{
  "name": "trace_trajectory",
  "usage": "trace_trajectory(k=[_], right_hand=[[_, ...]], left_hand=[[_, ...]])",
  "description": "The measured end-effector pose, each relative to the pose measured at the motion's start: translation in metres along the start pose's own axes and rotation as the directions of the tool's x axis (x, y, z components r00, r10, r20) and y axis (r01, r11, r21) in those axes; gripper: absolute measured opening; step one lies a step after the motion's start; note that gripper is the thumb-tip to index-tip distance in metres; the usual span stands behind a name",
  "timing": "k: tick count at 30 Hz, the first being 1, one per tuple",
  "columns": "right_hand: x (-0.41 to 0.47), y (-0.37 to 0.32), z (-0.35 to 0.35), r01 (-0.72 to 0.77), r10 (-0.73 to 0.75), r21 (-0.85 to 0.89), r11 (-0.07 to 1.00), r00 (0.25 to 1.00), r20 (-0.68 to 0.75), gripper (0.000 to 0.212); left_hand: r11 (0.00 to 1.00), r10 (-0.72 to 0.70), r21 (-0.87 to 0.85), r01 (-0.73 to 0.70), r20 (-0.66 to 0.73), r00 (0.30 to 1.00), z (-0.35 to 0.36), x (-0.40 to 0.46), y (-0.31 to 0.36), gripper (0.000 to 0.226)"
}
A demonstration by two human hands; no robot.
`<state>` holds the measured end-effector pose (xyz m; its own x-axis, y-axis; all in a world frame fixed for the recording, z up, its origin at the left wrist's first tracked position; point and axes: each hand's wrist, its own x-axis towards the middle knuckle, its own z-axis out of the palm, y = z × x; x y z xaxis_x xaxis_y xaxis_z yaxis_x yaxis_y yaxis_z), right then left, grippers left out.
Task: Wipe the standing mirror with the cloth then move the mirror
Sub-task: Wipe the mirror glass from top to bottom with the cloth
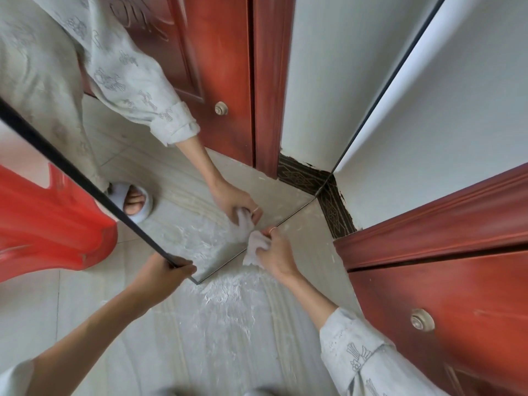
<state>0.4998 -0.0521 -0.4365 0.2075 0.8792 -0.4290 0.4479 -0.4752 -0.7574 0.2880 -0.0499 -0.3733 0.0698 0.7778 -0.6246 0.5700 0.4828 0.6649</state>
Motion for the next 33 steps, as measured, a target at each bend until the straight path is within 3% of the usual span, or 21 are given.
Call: trace_trajectory(k=[2,4,5,7,9,11,18,22,26,30,33], right_hand=[[-0.001,0.003,-0.008,0.034,-0.015,-0.094,0.995,0.981,0.196,0.025],[0.001,0.006,-0.018,-0.054,0.072,-0.072,0.996,0.953,0.294,0.029],[0.004,0.008,-0.024,-0.132,0.141,-0.051,0.990,0.955,0.261,0.031],[0.015,0.013,-0.034,-0.292,0.291,0.033,0.956,0.956,0.032,0.034],[0.028,0.020,-0.044,-0.388,0.430,0.202,0.899,0.868,-0.249,0.033],[0.042,0.018,-0.051,-0.384,0.502,0.351,0.854,0.784,-0.365,0.034],[0.058,0.002,-0.020,-0.327,0.547,0.543,0.773,0.777,-0.311,0.032],[0.045,-0.001,-0.001,-0.368,0.529,0.444,0.817,0.785,-0.322,0.023],[0.030,-0.004,0.020,-0.410,0.539,0.444,0.797,0.814,-0.215,0.021],[0.011,-0.013,0.025,-0.502,0.545,0.379,0.778,0.839,-0.008,0.023],[-0.004,-0.013,0.008,-0.512,0.450,0.248,0.822,0.852,0.268,0.028]], left_hand=[[1.000,0.000,-0.027,0.000,-0.009,1.000,0.000,0.000,0.002,0.011],[0.999,-0.003,-0.039,0.003,-0.004,1.000,-0.001,0.000,0.001,0.011],[0.999,-0.001,-0.036,0.001,0.004,1.000,-0.001,0.000,0.000,0.010],[0.999,0.005,-0.031,-0.005,0.012,1.000,-0.002,0.001,-0.002,0.009],[1.000,0.010,-0.029,-0.010,0.015,1.000,-0.002,0.001,-0.003,0.010],[0.999,0.025,-0.027,-0.025,0.023,0.999,-0.002,0.001,-0.004,0.012],[0.999,0.025,0.021,-0.026,0.033,0.999,-0.003,0.001,-0.002,0.013],[1.000,0.000,0.012,0.000,0.028,1.000,-0.002,0.000,0.000,0.008],[1.000,-0.021,-0.009,0.021,0.013,1.000,-0.002,-0.002,0.004,0.005],[0.999,-0.033,0.002,0.033,0.009,0.999,-0.002,-0.001,0.005,0.014],[0.999,-0.034,-0.004,0.034,0.004,0.999,-0.002,-0.001,0.004,0.018]])
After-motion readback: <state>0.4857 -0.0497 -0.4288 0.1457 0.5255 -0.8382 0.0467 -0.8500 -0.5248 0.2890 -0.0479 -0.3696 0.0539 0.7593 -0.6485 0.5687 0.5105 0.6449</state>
